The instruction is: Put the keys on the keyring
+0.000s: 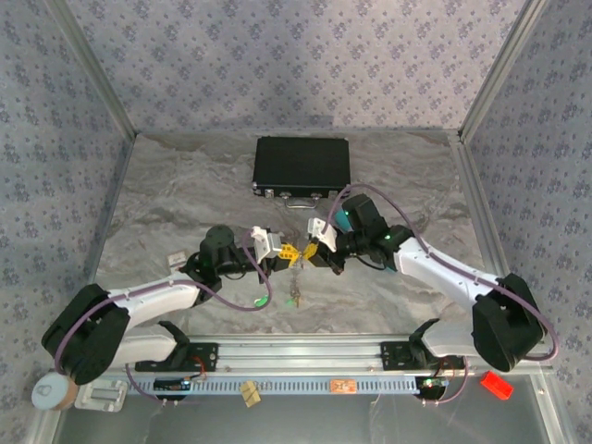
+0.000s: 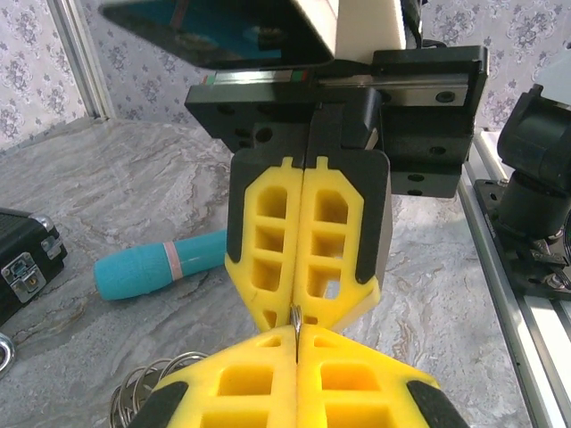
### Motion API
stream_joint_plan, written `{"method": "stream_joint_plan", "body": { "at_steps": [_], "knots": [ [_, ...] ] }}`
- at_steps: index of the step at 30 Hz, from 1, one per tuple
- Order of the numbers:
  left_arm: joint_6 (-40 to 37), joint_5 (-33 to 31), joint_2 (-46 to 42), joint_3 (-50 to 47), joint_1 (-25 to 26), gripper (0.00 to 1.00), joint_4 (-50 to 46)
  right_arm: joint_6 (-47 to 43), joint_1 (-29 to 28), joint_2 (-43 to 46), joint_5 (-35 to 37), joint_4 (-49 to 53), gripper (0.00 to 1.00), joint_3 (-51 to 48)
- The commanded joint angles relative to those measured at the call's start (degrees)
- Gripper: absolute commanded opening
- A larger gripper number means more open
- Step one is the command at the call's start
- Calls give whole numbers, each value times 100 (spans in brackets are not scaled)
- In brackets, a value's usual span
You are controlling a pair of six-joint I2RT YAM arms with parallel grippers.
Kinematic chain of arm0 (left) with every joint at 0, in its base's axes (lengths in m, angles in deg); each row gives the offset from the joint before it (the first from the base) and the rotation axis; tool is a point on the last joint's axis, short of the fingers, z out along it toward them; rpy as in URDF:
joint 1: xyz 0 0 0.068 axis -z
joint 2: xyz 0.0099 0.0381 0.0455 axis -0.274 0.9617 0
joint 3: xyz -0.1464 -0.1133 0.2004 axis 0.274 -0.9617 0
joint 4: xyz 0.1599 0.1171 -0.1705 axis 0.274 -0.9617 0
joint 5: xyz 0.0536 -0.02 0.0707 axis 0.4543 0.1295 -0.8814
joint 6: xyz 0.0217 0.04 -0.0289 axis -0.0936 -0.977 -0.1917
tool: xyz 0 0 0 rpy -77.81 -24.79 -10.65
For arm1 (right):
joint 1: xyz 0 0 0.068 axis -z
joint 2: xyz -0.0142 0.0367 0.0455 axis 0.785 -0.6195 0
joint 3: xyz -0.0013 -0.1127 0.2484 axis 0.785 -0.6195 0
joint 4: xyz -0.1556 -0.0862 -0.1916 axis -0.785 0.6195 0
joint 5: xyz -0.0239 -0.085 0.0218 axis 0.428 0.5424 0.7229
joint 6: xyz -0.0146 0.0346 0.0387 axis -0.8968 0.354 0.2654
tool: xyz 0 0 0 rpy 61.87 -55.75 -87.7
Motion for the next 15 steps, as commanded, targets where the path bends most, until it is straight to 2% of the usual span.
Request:
{"method": "stream_joint_plan", "body": {
  "at_steps": [1, 5, 8, 15],
  "knots": [
    [52, 167, 55, 123, 35, 0, 583, -117, -61, -178, -261, 278, 2, 306],
    [15, 140, 109, 105, 35, 0, 577, -128, -40, -120, -196, 285, 9, 284],
    [-11, 129, 155, 88, 38, 0, 547, -87, 14, 68, -144, 165, 23, 137],
    [30, 137, 223, 61, 42, 0, 660, -6, 63, 326, -360, -20, 27, -53]
  ]
}}
